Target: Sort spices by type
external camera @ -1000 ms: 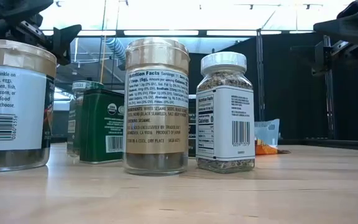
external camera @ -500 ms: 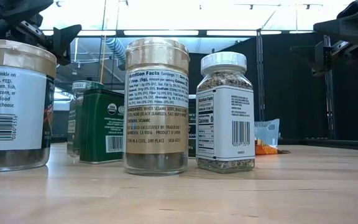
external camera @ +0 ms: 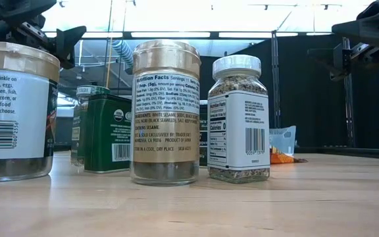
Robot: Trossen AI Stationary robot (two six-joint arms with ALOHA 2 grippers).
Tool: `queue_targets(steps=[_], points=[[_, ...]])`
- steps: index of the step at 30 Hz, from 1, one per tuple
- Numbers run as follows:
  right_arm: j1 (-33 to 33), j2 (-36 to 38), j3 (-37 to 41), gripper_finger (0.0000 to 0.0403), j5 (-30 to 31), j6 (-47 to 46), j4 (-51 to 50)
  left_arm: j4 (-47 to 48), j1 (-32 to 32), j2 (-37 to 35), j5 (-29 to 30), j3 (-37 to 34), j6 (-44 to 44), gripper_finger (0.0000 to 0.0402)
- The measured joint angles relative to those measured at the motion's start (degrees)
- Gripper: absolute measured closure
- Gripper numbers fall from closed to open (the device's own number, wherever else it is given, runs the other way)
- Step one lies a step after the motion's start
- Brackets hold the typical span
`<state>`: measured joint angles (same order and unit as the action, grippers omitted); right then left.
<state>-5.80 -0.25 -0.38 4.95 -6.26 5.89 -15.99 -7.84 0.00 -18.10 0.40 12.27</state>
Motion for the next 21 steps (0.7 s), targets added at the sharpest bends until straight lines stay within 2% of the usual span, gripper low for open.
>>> queue_targets(steps=[21], points=[[0.00, 0.00, 0.02, 0.0053, 0.01, 0.00, 0.00, -2.22, -0.01, -0.01, 0.01, -0.02, 0.00, 0.0073]])
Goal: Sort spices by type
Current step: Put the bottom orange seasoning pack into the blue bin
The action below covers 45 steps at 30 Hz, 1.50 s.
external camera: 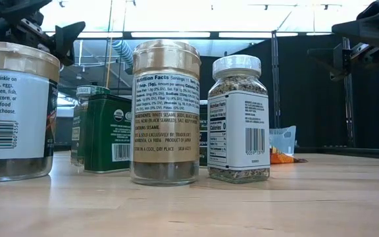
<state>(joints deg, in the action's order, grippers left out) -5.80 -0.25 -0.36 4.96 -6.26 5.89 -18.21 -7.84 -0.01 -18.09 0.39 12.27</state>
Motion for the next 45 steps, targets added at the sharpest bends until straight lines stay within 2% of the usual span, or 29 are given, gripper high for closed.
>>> queue_targets(steps=[4, 17, 21, 24, 27, 30, 33, 36, 39, 42, 45], points=[[0.00, 0.00, -0.01, 0.0053, -0.01, 0.00, 0.00, -1.79, 0.01, 0.00, -0.02, 0.01, 1.85, 0.0073], [0.00, 0.00, -0.01, 0.0053, 0.00, 0.00, 0.00, -17.95, 0.01, 0.02, 0.11, 0.01, 24.69, 0.0073], [0.00, 0.00, -0.02, 0.0053, 0.01, -0.29, 0.00, -23.13, 0.01, 0.02, 1.65, 0.02, 26.92, 0.0073], [-0.06, -0.02, 0.00, 0.0053, -0.12, -6.84, 0.85, -26.78, 0.01, 0.02, 1.68, 0.00, 26.58, 0.0073], [-0.01, -0.02, -0.01, 0.0053, 5.95, -13.97, 2.91, -29.15, 0.01, 0.00, 3.77, 0.02, 25.62, 0.0073], [0.00, -0.23, 0.00, 0.0053, 14.11, -24.06, 8.51, -29.82, 0.03, 0.00, 10.28, 0.01, 25.66, 0.0073], [0.00, -0.22, 0.00, 0.0053, 18.32, -30.25, 15.77, -29.64, 0.03, 0.00, 15.83, 0.01, 25.85, 0.0073], [0.00, -0.22, -0.20, 0.0053, 18.95, -26.01, 23.80, -29.21, 0.01, 0.02, 19.70, -0.01, 26.05, 0.0073], [-0.11, -0.99, -3.13, 0.0053, 18.98, -19.76, 28.50, -29.15, 0.03, 0.00, 24.68, 0.02, 29.81, 0.0073], [-0.11, -3.57, -8.95, 0.0053, 18.31, -11.14, 28.93, -29.09, 0.03, 0.00, 25.02, 0.00, 32.59, 0.0073], [-0.11, -8.79, -16.72, 0.0053, 14.98, -1.97, 26.94, -28.30, 0.03, 0.00, 25.20, 0.02, 33.57, 0.0073]])
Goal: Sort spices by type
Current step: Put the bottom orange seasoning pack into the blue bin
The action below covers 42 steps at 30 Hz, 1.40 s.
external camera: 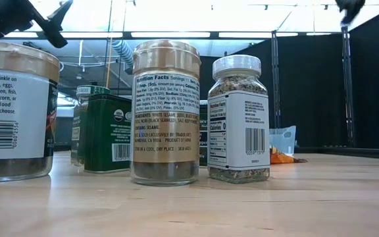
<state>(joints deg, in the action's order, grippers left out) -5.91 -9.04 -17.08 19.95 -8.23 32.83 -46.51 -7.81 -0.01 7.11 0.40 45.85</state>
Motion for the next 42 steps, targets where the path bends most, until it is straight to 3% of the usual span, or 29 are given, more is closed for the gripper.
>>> queue_targets(steps=[3, 10, 14, 23, 30, 42], points=[[0.00, -7.23, -9.50, 0.0053, -3.96, 5.78, -6.08, 0.47, 0.00, 0.00, 0.70, 0.00, 0.04, 0.0073], [0.00, -26.41, -31.85, 0.0053, -5.43, 10.05, -38.66, 3.12, 0.00, 0.01, 2.59, 0.00, 0.07, 0.0073], [0.00, -34.94, -38.58, 0.0053, -5.16, 8.27, -45.93, 4.37, 0.00, 0.00, 2.67, 0.00, 0.06, 0.0073], [0.09, -47.79, -40.35, 0.0053, -2.29, 8.27, -51.93, 7.63, 0.00, 0.02, 2.76, 0.00, -0.15, 0.0073], [0.09, -56.59, -40.35, 0.0053, -1.44, -1.13, -60.46, 13.36, 0.00, 0.02, 2.85, 0.00, -0.15, 0.0073], [-0.07, -73.33, -40.32, 0.0053, -2.04, -4.57, -65.61, 17.41, 0.00, 0.00, 3.11, 0.00, -0.15, 0.0073]])
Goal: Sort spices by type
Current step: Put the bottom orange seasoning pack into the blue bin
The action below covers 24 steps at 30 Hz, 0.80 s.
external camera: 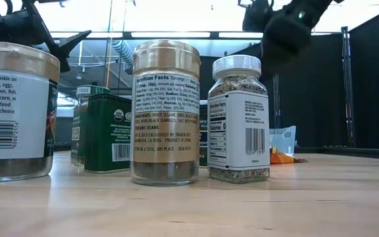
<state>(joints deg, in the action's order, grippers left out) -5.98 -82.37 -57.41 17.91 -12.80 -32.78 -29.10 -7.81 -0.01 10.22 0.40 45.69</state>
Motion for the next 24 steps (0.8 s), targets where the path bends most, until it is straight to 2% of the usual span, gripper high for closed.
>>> queue_targets(steps=[2, 6, 9, 17, 24], points=[[0.00, -2.23, 0.00, 0.0053, -0.37, -3.35, -0.44, 0.51, 0.00, 0.02, 0.00, 0.00, 0.00, 0.0073], [0.02, -6.02, 0.00, 0.0053, -8.21, -6.38, -1.40, 0.64, -0.01, 0.00, -0.02, 0.00, 0.00, 0.0073], [-0.21, -8.52, 0.02, 0.0053, -11.41, -6.28, -2.00, 0.92, 0.00, 0.00, -0.02, 0.00, 0.00, 0.0073], [-2.05, -15.23, 0.02, 0.0053, -11.68, 4.06, -1.98, 2.20, 0.00, 0.02, -0.04, 0.00, -0.30, 0.0073], [-2.21, -20.32, -0.23, 0.0053, -10.43, 4.98, -0.89, 2.41, -0.01, 0.01, -0.11, 0.00, -0.37, 0.0073]])
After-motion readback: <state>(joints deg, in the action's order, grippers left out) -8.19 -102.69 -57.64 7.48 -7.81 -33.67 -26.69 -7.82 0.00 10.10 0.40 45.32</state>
